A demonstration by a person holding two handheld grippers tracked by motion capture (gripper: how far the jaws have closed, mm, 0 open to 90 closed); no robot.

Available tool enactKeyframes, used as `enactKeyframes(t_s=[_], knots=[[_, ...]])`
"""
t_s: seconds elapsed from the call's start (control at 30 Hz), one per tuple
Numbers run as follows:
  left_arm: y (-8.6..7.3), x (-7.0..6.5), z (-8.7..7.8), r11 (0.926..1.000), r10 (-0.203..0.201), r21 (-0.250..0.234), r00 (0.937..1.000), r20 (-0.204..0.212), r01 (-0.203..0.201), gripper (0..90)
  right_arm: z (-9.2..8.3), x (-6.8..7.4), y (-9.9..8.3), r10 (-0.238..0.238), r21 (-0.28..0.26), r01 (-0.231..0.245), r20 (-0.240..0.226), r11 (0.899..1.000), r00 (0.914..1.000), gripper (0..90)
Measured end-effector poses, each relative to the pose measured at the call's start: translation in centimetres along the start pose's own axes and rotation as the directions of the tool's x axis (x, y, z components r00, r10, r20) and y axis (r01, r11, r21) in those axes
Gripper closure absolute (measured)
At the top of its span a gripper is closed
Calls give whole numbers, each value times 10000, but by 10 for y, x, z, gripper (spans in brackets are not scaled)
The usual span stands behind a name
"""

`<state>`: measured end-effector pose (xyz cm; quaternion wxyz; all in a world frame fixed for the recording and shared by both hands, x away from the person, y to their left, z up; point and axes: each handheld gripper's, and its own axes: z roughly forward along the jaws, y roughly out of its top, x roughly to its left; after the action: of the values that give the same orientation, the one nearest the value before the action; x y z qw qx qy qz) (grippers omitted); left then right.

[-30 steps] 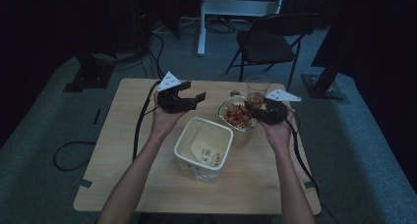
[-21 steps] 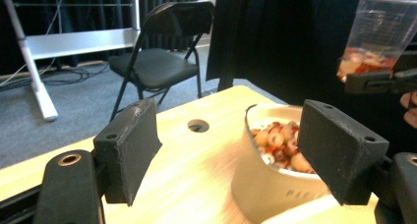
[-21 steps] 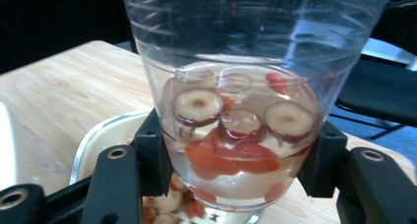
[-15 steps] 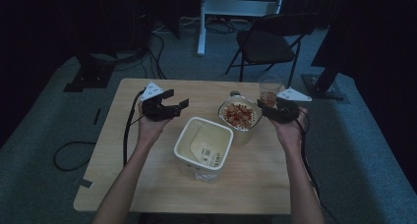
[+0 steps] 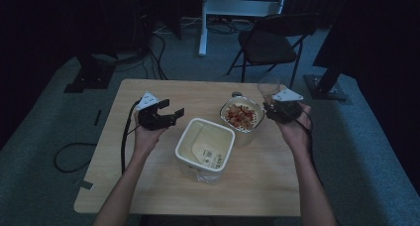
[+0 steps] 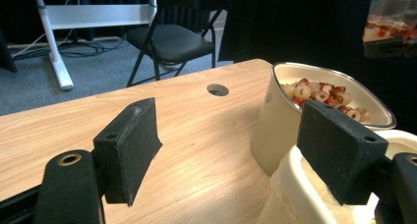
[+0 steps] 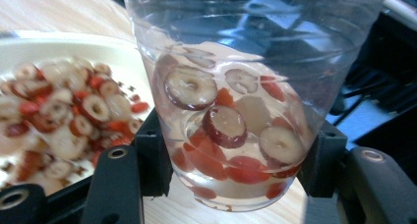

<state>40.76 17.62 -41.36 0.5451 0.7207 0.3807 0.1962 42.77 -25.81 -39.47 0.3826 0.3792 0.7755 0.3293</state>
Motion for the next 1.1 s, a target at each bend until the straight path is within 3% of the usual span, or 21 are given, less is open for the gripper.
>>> enactKeyframes(t_s=[0.13, 0.27, 0.4, 0.47, 0.57, 0.7, 0.73, 0.87, 1.1], knots=[[0, -1, 2, 10000, 29, 28, 10000, 43, -29, 244, -1, 3, 5, -937, 391, 924, 317, 9950, 9951, 421], [-2, -2, 3, 10000, 9, 65, 10000, 82, -9, 244, 0, 4, 7, -1554, 742, 1516, 497, 9857, 9866, 421], [-3, -3, 4, 10000, -40, 64, 9999, 93, 40, 244, 2, 6, 7, -2636, 1373, 2512, 808, 9581, 9612, 421], [-3, -3, 5, 10000, -21, 88, 10000, 79, 21, 244, 2, 7, 8, -2923, 1554, 2772, 841, 9482, 9526, 421], [-3, -3, 6, 10000, -54, 65, 10000, 60, 54, 245, 2, 8, 9, -3529, 1875, 3331, 834, 9241, 9319, 422], [-3, -4, 7, 10000, -31, 72, 10000, 94, 30, 245, 5, 13, 10, -4577, 2499, 4246, 912, 8702, 8844, 423], [-4, -5, 8, 10000, -29, 81, 9999, 97, 28, 245, 5, 15, 11, -4900, 2670, 4526, 920, 8508, 8669, 423], [-4, -5, 8, 9999, -38, 95, 9999, 124, 37, 245, 7, 20, 13, -5699, 3078, 5202, 958, 7967, 8161, 423], [-4, -6, 9, 9999, -77, 92, 9998, 180, 76, 245, 6, 25, 17, -6589, 3615, 5884, 1058, 7232, 7448, 424]])
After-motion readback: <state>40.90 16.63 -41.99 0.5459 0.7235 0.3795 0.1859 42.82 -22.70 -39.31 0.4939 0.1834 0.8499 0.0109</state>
